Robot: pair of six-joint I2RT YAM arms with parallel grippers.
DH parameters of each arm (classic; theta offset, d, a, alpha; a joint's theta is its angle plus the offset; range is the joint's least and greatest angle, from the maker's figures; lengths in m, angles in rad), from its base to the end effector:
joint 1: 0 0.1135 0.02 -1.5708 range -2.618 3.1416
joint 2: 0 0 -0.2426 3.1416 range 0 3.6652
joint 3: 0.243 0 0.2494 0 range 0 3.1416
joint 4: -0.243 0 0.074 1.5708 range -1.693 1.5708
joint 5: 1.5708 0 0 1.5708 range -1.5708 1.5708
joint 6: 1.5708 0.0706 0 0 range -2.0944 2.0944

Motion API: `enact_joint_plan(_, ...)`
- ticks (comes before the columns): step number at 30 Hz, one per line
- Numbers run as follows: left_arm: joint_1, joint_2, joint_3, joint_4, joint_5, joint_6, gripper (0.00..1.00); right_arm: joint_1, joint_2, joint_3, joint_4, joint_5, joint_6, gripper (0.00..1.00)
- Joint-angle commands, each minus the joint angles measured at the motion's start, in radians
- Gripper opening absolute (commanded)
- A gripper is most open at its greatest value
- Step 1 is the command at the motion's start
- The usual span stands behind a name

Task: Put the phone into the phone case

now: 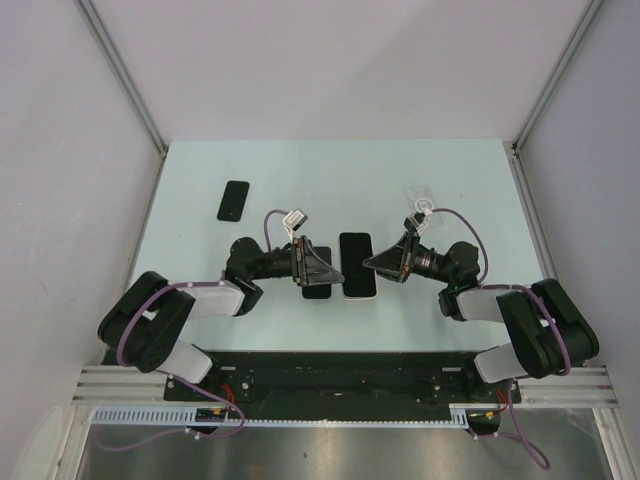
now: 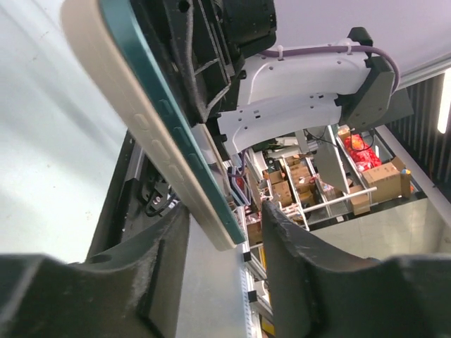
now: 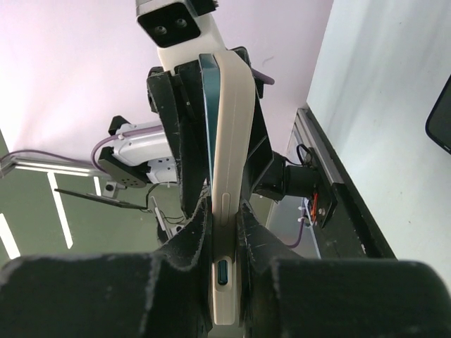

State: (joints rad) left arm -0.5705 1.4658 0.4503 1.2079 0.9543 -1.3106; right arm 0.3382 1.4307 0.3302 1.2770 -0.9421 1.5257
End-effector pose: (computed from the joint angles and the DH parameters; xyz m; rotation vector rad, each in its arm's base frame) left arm 0.2095 -0.2029 0.2027 0.3588 1.8625 -2.0649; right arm 0.2292 0.1411 0.1854 0.0899 1.8968 2.0480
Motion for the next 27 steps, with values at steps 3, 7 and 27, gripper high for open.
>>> enact_joint_plan(3, -0.012, 0.014, -0.002, 0.045, 0.009, 0.008, 0.31, -0.001, 0.007, 0.018, 0.301, 0.031, -0.007, 0.03)
enact_joint_plan(7, -0.012, 0.002, 0.010, -0.055, -0.002, 0.059, 0.14, -0.002, 0.008, 0.018, 0.300, 0.032, -0.002, 0.07)
enact_joint_plan(27, -0.006, -0.208, 0.128, -0.632, -0.140, 0.378, 0.59, 0.053, -0.222, -0.009, -0.103, -0.007, -0.263, 0.02)
